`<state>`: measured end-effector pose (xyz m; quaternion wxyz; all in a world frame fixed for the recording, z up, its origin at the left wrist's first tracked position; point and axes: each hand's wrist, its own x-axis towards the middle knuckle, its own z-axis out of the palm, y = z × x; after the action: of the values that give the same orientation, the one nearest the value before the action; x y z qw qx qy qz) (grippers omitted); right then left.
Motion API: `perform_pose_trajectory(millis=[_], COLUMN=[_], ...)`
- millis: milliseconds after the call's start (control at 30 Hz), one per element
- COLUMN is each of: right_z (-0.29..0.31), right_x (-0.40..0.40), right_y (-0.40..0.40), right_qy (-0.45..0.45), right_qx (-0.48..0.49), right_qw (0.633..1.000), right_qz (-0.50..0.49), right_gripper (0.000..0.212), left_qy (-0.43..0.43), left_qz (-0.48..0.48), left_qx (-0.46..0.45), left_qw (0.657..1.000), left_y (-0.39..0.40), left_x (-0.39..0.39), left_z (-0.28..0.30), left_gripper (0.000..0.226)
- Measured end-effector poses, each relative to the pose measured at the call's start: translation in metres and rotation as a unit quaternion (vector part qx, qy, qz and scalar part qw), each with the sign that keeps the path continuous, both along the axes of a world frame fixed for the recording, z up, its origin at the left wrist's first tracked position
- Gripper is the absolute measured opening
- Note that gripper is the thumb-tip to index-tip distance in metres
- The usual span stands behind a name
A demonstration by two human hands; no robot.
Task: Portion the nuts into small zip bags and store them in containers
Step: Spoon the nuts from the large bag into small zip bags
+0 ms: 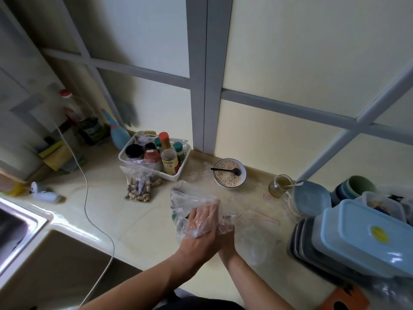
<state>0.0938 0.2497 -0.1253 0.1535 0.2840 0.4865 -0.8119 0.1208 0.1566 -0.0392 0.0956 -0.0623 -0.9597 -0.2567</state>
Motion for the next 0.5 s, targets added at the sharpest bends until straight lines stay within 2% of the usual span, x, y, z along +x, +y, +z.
perform_pose_trajectory(millis=[100,167,233,300,367,500], right_z=[0.006,0.014,0.020,0.021,0.020,0.020], right_x=[0.003,0.001,-0.007,-0.014,-0.017,-0.021], right_y=[0.004,0.000,-0.005,-0.012,-0.018,-0.022], right_qy=[0.021,0.035,0.033,0.003,-0.009,0.005], right_qx=[0.189,0.279,0.292,0.239,0.184,0.193], right_qw=[0.968,0.944,0.947,0.969,0.982,0.981], right_qz=[0.164,0.173,0.130,0.069,0.033,0.034], right_gripper=[0.040,0.031,0.013,0.030,0.028,0.027], left_qy=[0.001,0.023,0.038,-0.028,-0.111,-0.163], left_qz=[0.025,0.036,0.080,0.108,0.126,0.178], left_qx=[-0.021,-0.025,-0.011,0.018,0.048,0.009], left_qw=[0.999,0.999,0.996,0.994,0.985,0.970], left_y=[-0.004,-0.009,-0.016,-0.027,-0.042,-0.071], left_x=[0.000,-0.002,-0.007,-0.015,-0.024,-0.037], left_z=[-0.006,-0.008,-0.007,-0.004,-0.010,-0.022], left_gripper=[0.080,0.080,0.074,0.072,0.071,0.050])
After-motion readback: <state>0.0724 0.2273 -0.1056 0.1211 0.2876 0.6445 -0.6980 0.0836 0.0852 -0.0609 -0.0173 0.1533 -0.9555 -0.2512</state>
